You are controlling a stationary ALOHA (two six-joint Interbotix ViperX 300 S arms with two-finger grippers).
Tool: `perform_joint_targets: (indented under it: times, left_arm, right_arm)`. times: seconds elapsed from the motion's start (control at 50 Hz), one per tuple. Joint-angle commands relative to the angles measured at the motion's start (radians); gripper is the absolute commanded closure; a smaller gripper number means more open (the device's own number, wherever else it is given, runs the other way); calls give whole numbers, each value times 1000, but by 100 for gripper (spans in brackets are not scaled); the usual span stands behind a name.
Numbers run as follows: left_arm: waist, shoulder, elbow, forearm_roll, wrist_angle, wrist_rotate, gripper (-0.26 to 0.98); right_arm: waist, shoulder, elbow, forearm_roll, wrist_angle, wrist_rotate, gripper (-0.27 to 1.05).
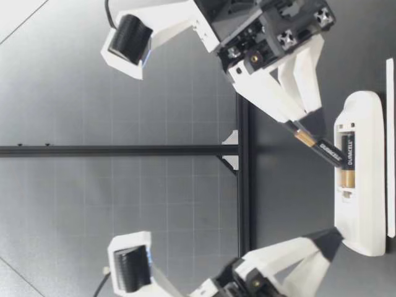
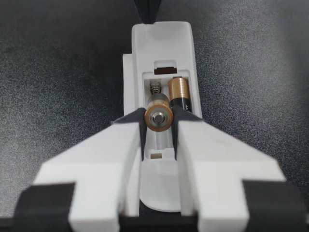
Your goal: Place the battery into the slot of the remote controller.
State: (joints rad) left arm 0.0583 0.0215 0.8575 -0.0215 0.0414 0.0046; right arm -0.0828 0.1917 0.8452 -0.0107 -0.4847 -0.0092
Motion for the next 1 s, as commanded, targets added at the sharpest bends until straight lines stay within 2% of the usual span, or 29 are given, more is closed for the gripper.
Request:
perform_joint_targets:
  times: [0.0,0.38,0.98]
  left_arm:
    - [5,0,-20,2,-8,-2,88]
    - [5,29,-21,2,-9,-6,88]
    - [5,20,-21,2,-5,-8,88]
  right_arm:
    - [-8,-11,-20,-2,2,-2,75]
    - [-8,9,-31,-2,21,-2,75]
    - [-9,20,-107,-20,209,-2,72]
